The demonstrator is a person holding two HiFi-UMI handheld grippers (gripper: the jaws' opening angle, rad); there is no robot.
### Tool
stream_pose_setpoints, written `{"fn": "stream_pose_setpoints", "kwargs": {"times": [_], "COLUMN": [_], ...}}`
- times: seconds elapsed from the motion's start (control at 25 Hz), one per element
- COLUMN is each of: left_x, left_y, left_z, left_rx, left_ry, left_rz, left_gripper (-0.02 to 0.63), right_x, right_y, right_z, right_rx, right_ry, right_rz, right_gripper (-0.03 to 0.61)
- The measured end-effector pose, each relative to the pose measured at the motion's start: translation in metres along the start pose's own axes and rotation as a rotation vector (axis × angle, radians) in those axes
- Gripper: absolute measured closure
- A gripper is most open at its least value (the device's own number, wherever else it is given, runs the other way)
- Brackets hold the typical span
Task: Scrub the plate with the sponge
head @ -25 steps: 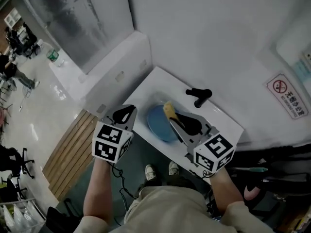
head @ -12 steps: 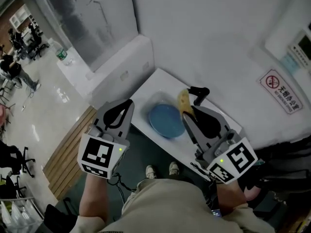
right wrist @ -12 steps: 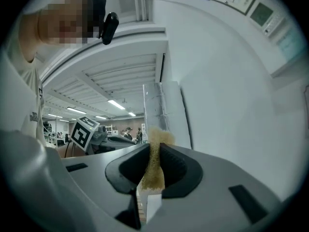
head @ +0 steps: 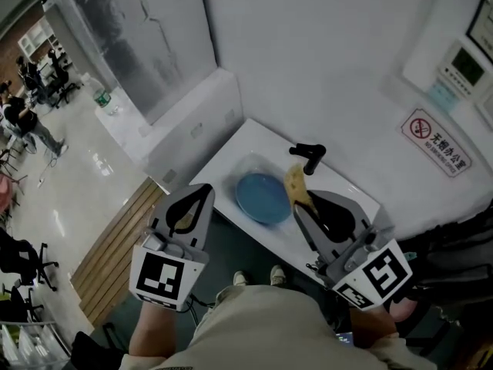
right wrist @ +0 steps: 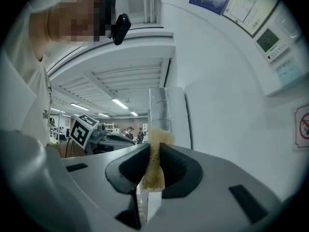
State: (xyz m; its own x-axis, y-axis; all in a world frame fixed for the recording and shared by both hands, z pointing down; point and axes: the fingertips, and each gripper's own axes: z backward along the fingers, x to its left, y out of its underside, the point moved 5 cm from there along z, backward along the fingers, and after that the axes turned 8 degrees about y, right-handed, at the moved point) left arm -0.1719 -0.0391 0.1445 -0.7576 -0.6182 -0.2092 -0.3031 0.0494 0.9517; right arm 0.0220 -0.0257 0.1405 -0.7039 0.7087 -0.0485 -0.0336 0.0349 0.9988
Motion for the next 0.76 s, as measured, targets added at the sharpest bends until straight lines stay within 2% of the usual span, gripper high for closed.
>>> {"fn": "stream_pose_setpoints", "kwargs": {"times": [0.28,0.76], "left_x": [-0.022,-0.017], "left_y": [0.016,0.019], "left_z": [0.005,0.018], "left_rx": [0.019,0.010], "left_ry": [0.036,0.004], "left_rz": [0.039,0.043], "left_gripper": [0.606,0.607], "right_x": [0.015,0.021], "right_y": [0.018,0.021], "right_z": [0.004,-0.003], "right_rx": [0.075,0.062], "right_ry": [-0.044,-0.037], "right_rz": [0.012,-0.006], "right_gripper": [0.509,0.509]}}
